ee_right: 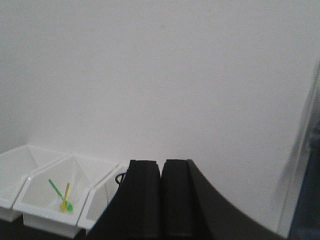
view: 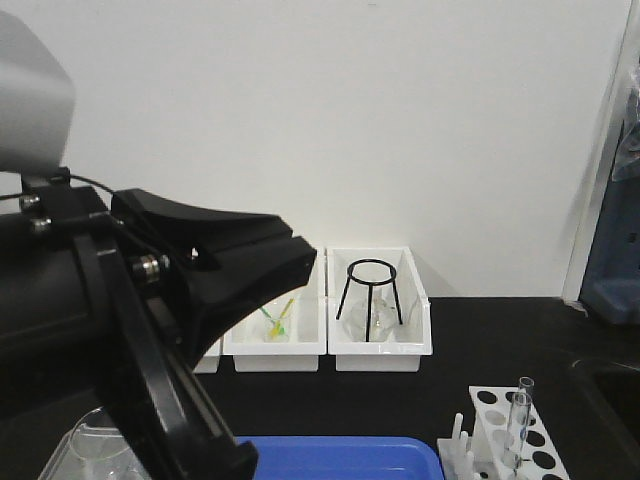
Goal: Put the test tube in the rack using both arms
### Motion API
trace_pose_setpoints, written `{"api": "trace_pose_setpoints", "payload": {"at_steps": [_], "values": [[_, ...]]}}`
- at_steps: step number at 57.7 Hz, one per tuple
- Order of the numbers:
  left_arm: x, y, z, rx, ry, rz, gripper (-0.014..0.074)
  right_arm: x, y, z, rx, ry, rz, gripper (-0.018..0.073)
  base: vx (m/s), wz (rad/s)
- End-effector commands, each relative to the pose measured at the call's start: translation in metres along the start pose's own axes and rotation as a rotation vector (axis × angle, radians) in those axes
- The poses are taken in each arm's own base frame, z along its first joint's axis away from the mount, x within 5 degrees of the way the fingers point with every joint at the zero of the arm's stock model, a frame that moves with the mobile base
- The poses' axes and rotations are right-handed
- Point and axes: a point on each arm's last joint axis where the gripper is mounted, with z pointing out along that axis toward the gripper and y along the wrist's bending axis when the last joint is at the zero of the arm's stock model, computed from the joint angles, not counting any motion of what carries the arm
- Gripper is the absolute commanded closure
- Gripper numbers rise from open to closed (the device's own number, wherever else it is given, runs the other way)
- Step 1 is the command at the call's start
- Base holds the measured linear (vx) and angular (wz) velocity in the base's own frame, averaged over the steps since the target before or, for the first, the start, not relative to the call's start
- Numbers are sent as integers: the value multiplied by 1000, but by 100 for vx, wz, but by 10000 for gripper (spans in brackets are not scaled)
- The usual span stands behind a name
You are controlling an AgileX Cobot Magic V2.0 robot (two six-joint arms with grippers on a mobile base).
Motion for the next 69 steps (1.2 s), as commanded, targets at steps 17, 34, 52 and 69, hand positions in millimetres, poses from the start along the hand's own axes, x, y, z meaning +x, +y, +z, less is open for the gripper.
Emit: {"api": "trace_pose_setpoints", "payload": {"at_steps": [17,34,52,69], "values": [[18,-6,4,23,61,-21,601,-26,-6,-70,74,-19,-20,570,0,0],[29,-7,8,21,117,-13,601,-30,-6,-77,79,-54,-21,570,0,0],[29,-7,8,21,117,-11,601,-30,-6,-77,79,-54,-21,570,0,0],[60,30,-26,-169,41,-7,601,-30,-6,-77,79,-54,-21,570,0,0]]}}
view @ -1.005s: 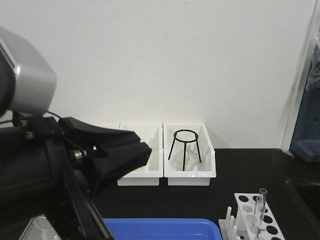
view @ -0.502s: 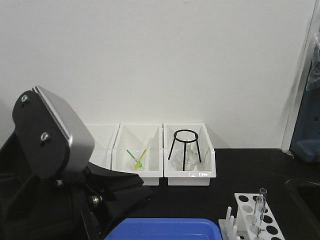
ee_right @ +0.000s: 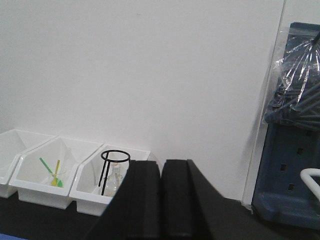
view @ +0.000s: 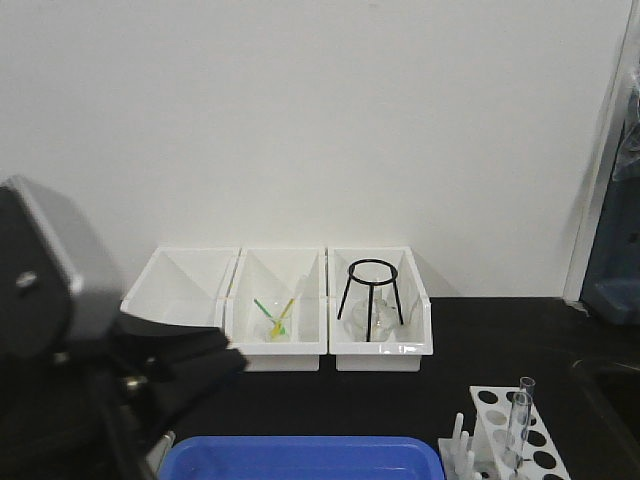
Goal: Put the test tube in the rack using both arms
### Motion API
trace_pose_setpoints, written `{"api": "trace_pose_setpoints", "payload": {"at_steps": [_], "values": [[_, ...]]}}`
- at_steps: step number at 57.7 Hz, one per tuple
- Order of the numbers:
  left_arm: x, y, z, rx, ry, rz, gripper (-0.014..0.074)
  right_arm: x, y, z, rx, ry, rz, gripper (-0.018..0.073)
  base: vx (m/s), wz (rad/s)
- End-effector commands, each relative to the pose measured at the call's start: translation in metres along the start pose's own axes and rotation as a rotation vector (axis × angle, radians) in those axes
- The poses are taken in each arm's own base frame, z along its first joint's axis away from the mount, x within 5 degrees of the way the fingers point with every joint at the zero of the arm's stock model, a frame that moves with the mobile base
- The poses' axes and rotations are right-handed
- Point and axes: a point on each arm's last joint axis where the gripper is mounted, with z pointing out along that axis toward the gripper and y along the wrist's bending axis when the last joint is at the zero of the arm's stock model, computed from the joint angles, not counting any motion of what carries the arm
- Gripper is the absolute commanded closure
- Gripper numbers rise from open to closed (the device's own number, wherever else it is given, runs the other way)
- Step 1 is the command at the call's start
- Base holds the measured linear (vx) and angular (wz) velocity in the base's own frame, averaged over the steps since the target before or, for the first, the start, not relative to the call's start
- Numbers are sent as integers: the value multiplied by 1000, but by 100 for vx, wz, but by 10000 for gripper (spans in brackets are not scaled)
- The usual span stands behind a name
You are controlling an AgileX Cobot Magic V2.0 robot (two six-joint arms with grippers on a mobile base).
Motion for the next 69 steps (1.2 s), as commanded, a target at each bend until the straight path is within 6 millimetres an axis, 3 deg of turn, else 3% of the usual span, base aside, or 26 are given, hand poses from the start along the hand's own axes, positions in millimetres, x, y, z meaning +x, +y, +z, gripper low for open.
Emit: {"api": "trace_pose_setpoints", "payload": {"at_steps": [1,8,16,21,29,36,50,69], "values": [[7,17,-26,-75,-172,-59,601,-15,-1,0,5,-94,-12,570,0,1],[60,24,-56,-183,-281,-148,601,-15,-1,0,5,-94,-12,570,0,0],[133,14,-86,-313,-325,-216,601,-15,-1,0,5,-94,-12,570,0,0],[176,5,-95,-394,-312,-296,601,-15,-1,0,5,-94,-12,570,0,0],[216,-5,-96,-458,-323,-335,601,-15,-1,0,5,-94,-12,570,0,0],[230,-9,-95,-477,-342,-332,601,-15,-1,0,5,-94,-12,570,0,0],[239,-8,-95,-518,-250,-357,601,-16,-1,0,4,-96,-12,570,0,0],[235,-8,-96,-511,-284,-338,601,-16,-1,0,4,-96,-12,570,0,0]]}}
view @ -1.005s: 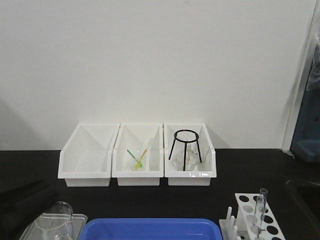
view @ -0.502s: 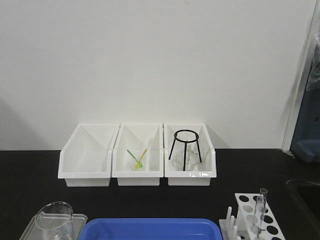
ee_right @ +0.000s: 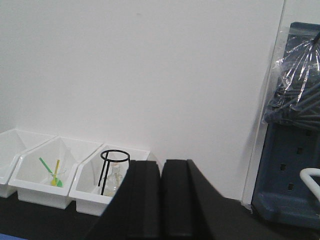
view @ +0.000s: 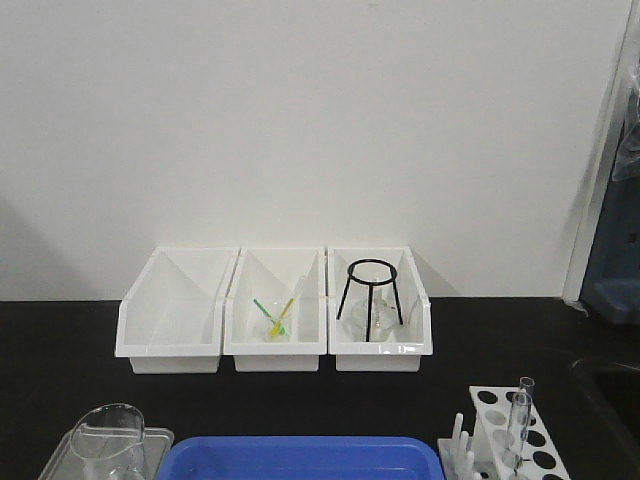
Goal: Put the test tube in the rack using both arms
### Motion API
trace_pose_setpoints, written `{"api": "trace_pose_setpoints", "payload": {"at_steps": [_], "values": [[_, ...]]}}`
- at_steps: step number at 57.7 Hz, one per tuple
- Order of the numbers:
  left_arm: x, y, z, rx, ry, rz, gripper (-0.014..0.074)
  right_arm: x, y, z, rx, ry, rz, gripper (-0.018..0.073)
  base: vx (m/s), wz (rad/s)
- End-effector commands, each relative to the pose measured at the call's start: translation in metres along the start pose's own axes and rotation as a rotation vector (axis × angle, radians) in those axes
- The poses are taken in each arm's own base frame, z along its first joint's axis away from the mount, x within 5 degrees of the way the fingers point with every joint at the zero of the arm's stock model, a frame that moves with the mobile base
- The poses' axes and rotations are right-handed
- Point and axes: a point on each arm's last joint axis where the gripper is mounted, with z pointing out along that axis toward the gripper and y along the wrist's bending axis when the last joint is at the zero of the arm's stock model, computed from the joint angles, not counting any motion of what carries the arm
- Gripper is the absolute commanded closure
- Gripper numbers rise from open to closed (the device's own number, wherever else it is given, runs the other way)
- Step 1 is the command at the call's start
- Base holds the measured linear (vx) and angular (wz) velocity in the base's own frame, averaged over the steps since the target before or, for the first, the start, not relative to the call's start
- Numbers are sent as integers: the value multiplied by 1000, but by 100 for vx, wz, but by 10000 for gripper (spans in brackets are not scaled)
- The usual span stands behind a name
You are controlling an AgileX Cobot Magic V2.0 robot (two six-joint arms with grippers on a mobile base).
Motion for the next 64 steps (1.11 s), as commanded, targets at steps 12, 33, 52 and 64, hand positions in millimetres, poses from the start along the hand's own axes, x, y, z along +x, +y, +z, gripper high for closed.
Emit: {"api": "trace_pose_setpoints", "payload": {"at_steps": [12,33,52,64], "values": [[-17,-6,-4,58,-124,32,601,-16,-1,0,4,-97,-12,570,0,0],[-17,-6,-4,66,-121,38,601,-16,-1,0,4,-97,-12,570,0,0],[-17,-6,-4,66,-121,38,601,-16,-1,0,4,-97,-12,570,0,0],[-17,-6,-4,66,-121,39,601,-16,-1,0,4,-97,-13,570,0,0]]}}
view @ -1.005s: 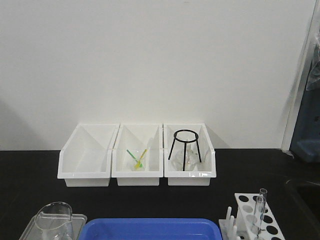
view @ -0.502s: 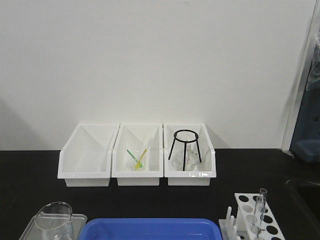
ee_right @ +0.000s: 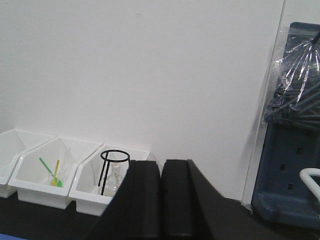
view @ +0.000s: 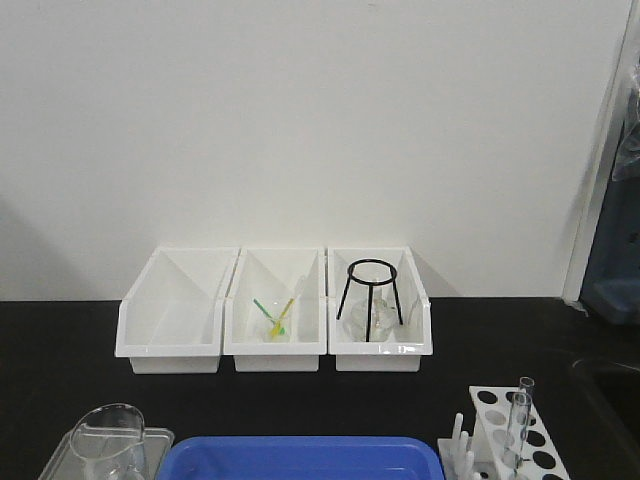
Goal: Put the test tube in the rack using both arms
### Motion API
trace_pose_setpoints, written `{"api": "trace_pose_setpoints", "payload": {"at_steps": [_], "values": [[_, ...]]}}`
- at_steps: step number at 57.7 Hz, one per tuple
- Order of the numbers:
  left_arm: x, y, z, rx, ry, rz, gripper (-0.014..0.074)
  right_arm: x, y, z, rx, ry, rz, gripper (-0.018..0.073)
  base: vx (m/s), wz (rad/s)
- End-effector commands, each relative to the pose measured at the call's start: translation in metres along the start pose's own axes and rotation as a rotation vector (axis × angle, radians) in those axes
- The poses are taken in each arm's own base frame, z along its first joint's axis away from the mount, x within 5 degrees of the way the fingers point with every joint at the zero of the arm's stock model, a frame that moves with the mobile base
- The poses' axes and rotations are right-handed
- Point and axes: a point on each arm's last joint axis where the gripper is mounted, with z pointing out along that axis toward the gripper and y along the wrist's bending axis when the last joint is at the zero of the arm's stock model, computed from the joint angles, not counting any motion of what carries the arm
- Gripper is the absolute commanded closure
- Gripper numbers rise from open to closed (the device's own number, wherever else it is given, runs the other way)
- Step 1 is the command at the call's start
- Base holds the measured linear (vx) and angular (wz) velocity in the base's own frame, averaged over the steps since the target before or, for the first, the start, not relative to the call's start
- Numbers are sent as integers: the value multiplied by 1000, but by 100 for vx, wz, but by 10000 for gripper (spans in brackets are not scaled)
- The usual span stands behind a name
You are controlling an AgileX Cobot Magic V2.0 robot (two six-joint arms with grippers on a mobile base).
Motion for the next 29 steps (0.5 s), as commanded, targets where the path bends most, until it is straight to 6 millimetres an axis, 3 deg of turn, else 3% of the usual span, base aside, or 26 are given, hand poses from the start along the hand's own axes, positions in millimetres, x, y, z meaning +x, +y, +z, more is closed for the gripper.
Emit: {"api": "trace_pose_setpoints", "payload": {"at_steps": [1,8,24,29], "values": [[-17,0,-4,4,-120,-8,601,-16,-1,0,4,-97,-12,570,0,0],[-17,0,-4,4,-120,-8,601,-1,1,-2,-5,-79,49,570,0,0],[-17,0,-4,4,-120,-8,601,115,20,-20,-20,-9,135,570,0,0],[-17,0,-4,4,-120,-8,601,121,20,-23,-23,52,143,570,0,0]]}}
